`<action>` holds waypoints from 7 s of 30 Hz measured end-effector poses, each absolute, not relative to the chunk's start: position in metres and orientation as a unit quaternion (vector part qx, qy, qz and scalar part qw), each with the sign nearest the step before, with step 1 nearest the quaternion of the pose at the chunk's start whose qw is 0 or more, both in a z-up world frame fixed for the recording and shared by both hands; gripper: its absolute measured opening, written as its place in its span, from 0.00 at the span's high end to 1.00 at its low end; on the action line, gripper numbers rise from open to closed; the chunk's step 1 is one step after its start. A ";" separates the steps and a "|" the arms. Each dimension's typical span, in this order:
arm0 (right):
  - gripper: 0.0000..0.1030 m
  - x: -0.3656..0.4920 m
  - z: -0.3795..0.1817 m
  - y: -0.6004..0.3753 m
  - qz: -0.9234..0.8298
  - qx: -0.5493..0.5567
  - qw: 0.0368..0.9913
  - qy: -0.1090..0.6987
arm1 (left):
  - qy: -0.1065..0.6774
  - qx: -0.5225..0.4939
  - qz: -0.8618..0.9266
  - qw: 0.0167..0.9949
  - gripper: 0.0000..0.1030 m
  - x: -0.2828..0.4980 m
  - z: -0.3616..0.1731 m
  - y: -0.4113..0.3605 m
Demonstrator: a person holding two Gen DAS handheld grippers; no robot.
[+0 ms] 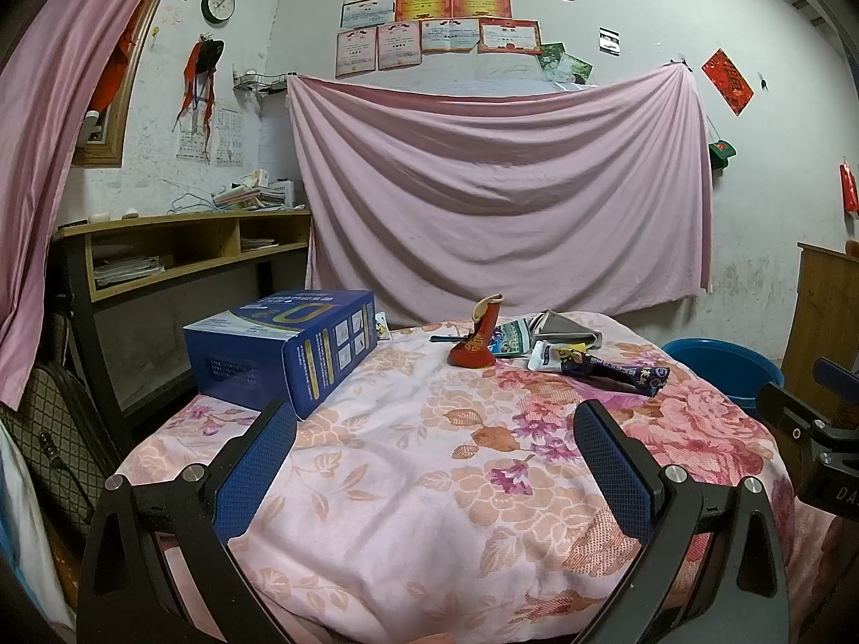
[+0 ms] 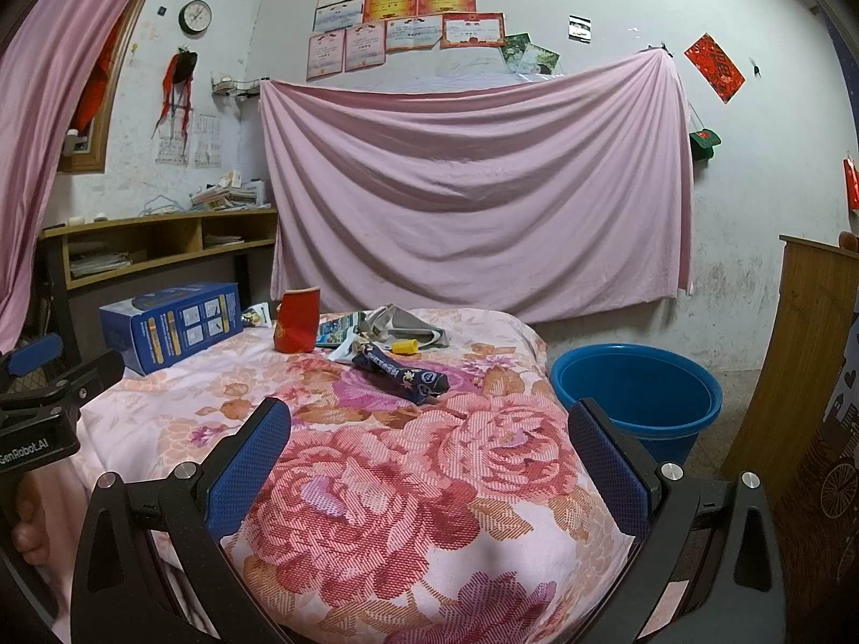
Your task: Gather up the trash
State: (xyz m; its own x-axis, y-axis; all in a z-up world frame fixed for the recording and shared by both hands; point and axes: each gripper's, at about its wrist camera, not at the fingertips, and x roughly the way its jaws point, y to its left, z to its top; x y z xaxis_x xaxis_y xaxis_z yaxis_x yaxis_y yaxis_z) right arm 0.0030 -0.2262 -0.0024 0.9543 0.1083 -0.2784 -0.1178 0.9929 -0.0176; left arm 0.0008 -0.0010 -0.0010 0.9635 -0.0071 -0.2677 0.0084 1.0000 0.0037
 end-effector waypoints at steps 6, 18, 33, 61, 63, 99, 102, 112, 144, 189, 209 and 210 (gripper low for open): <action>0.00 0.003 -0.003 -0.226 0.057 -0.016 0.988 0.140 | 0.135 0.002 -0.004 0.991 0.02 0.001 -0.001 -0.001; 0.00 0.003 -0.003 -0.225 0.057 -0.017 0.988 0.140 | 0.135 0.002 -0.004 0.991 0.02 0.001 -0.001 -0.001; 0.00 0.003 -0.004 -0.224 0.057 -0.017 0.988 0.140 | 0.135 0.002 -0.004 0.991 0.02 0.001 -0.001 -0.001; 0.00 0.045 0.031 -0.245 0.078 0.016 0.989 0.125 | 0.083 -0.004 -0.024 0.996 0.02 0.060 0.031 0.010; 0.00 0.060 0.037 -0.244 0.090 0.009 0.988 0.126 | 0.076 -0.001 -0.027 0.997 0.02 0.070 0.036 0.012; 0.47 0.254 -0.031 -0.184 0.268 -0.051 0.862 0.428 | 0.362 0.015 -0.165 0.917 0.41 0.268 -0.023 -0.002; 0.47 0.259 -0.038 -0.183 0.278 -0.039 0.848 0.449 | 0.365 0.012 -0.166 0.916 0.53 0.273 -0.022 -0.003; 0.69 0.263 -0.041 -0.186 0.302 -0.017 0.839 0.453 | 0.374 0.013 -0.161 0.913 0.80 0.278 -0.023 -0.004; 0.73 0.179 0.064 -0.414 0.058 0.084 0.995 0.021 | 0.127 0.012 -0.293 0.948 0.81 0.247 0.094 -0.238; 0.36 0.222 0.001 -0.515 -0.031 0.178 0.966 0.187 | 0.281 -0.025 -0.262 0.923 0.38 0.292 0.054 -0.291; 0.00 0.191 0.055 -0.413 0.047 0.107 0.993 0.025 | 0.118 -0.048 -0.102 0.987 0.02 0.236 0.080 -0.138; 0.00 0.191 0.057 -0.406 0.052 0.101 0.993 0.019 | 0.115 -0.051 -0.097 0.987 0.02 0.233 0.080 -0.129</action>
